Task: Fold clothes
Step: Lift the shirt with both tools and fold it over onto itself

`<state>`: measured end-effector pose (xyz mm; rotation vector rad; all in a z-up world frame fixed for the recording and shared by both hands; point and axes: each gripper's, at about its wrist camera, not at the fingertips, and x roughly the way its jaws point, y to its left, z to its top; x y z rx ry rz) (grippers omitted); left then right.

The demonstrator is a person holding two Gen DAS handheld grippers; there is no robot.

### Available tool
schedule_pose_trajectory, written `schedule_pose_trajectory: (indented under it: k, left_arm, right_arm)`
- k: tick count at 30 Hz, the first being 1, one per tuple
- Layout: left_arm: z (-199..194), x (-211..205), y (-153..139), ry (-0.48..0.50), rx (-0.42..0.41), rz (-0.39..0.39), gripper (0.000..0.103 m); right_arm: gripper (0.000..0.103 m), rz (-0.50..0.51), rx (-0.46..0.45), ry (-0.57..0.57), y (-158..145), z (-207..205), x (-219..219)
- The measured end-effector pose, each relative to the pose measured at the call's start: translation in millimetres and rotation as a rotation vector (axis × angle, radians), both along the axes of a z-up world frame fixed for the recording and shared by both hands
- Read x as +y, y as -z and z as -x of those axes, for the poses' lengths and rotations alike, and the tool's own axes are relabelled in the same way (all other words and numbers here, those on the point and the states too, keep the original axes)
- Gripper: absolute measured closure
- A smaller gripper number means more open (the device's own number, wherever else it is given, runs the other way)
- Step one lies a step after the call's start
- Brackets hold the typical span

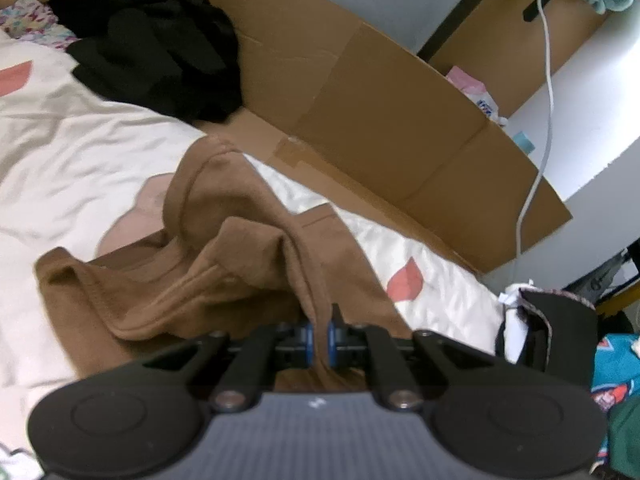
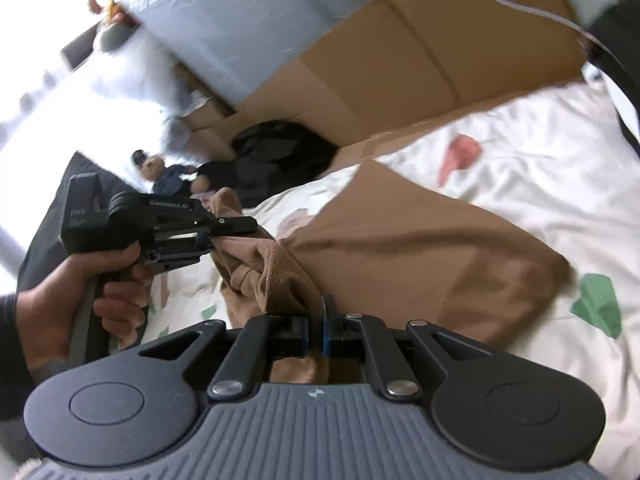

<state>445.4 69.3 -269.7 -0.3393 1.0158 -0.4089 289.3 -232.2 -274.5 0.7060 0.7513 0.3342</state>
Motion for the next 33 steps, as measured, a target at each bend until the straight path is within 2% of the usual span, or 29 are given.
schedule_pose_trajectory:
  k: [10,18,24,33]
  left_arm:
    - [-22.5,-40.2,18.6,0.034,0.010,-0.027,0.096]
    - [-33.6,-69.9,26.8,0.079,0.003,-0.028,0.096]
    - [-39.5,-94.5,40.1,0.102,0.025,-0.067,0.095]
    - [-44.3,-117.2,54.9,0.107,0.060,-0.085,0.093]
  right_arm:
    - [0.097,0.014,0.080,0.092,27.0,-18.4,-32.7]
    - [0.097,0.015,0.124,0.165,35.1,-18.7,-46.7]
    - [0.097,0.002,0.186,0.215,46.9,-20.3,-58.0]
    - [0.098,0.049,0.228,0.263,53.8,-19.4,-66.1]
